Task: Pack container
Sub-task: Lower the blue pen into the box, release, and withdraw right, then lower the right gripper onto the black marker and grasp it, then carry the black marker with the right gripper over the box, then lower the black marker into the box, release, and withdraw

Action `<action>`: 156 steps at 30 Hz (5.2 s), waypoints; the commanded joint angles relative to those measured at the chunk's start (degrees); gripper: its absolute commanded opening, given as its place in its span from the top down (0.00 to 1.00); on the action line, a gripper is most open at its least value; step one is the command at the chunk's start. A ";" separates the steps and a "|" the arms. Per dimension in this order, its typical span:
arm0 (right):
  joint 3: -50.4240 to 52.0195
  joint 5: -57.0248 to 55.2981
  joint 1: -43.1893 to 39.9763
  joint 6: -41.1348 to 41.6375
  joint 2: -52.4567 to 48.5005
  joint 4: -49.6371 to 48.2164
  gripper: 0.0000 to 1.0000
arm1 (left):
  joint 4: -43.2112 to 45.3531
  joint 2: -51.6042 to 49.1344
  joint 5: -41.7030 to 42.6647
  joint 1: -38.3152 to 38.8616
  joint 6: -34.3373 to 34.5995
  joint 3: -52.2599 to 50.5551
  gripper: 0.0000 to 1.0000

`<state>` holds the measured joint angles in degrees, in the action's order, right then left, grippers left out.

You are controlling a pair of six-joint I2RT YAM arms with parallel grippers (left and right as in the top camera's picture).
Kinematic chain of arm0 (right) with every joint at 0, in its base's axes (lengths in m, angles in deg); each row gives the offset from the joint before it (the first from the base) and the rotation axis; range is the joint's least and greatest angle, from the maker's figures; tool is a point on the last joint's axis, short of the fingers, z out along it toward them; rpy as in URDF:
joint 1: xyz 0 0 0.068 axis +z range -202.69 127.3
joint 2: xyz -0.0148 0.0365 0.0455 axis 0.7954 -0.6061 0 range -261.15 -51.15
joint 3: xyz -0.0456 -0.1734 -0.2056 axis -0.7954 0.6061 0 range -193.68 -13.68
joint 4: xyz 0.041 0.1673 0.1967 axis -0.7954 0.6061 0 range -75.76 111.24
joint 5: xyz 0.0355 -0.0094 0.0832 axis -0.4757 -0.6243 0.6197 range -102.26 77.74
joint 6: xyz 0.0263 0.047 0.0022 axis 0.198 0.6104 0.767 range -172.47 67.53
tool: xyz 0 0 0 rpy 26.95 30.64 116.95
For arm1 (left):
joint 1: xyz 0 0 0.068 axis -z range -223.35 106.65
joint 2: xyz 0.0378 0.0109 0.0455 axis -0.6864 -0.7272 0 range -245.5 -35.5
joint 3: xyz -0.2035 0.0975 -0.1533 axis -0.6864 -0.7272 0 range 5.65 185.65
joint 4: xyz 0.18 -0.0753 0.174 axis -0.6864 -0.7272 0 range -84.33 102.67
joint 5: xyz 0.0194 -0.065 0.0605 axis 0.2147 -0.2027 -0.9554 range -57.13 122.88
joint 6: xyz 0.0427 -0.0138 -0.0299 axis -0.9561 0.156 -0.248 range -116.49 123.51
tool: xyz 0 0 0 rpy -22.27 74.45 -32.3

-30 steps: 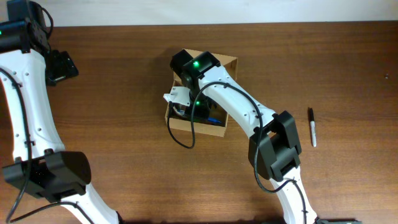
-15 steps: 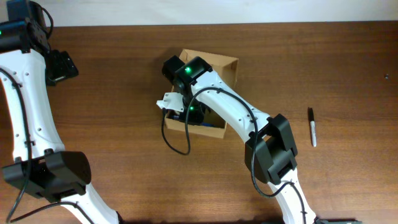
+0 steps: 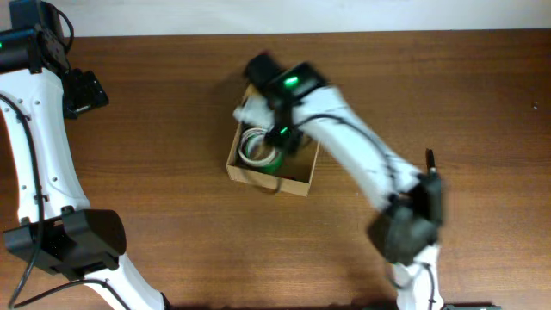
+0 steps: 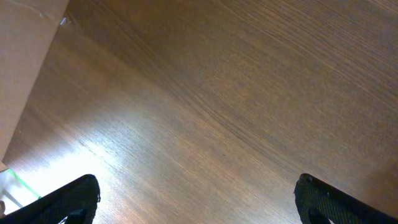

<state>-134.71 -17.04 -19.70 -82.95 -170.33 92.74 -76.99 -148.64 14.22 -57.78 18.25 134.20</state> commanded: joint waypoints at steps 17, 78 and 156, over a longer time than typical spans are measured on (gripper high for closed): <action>42.23 9.51 -53.27 12.70 28.63 -22.82 0.37 | 0.09 -0.13 0.02 -0.35 -0.04 -0.37 0.00; -18.08 18.95 -32.13 18.97 0.33 8.87 0.96 | 0.09 -0.13 0.02 -0.35 -0.04 -0.37 0.00; -6.23 -5.44 5.64 4.83 6.97 3.74 0.53 | 0.09 -0.13 0.02 -0.35 -0.04 -0.37 0.00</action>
<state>-138.60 -16.41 -14.24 -81.20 -172.16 96.30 -76.97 -148.64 14.22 -57.78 18.25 134.20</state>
